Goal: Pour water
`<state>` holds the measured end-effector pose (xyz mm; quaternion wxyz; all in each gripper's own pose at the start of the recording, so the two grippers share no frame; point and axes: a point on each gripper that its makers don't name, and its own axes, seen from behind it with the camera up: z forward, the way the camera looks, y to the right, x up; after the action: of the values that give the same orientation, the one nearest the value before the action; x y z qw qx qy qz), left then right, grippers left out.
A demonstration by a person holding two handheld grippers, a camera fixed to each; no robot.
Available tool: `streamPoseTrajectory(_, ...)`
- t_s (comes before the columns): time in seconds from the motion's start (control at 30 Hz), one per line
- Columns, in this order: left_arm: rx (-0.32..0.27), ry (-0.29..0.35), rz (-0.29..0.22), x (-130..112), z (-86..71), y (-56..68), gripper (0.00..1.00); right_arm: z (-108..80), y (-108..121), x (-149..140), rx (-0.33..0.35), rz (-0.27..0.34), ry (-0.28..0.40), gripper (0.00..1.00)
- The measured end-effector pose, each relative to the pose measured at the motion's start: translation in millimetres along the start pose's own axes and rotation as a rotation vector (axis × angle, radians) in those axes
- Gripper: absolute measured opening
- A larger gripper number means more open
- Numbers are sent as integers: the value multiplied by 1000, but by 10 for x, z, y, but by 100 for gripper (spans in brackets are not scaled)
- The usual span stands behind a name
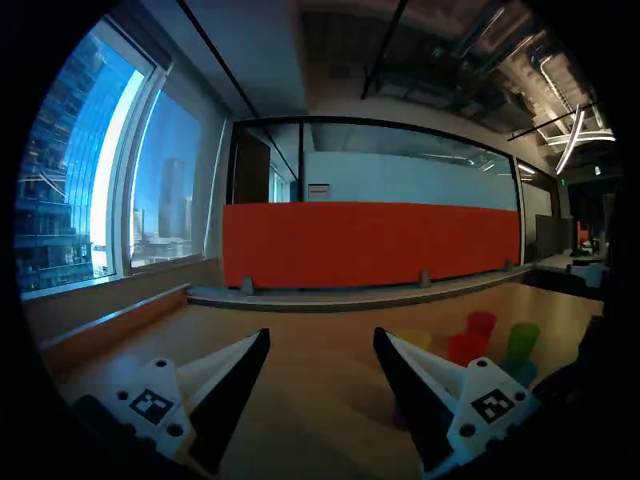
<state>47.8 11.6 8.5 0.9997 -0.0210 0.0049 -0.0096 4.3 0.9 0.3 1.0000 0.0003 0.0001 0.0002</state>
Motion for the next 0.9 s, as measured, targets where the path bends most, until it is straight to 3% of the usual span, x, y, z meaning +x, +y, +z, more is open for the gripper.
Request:
streamPoseTrajectory(0.27, -47, -7, -22, 692, 100, 69, 96, 3, 109, 540, 9, -5, 2, 99)
streamPoseTrajectory(0.57, -97, -7, -5, 1327, 165, 133, 96, 22, 131, 1082, 35, -5, 10, 99)
streamPoseTrajectory(0.9, -188, -31, 7, 1455, 171, 282, 96, -3, 35, 1193, 94, 2, 2, 99)
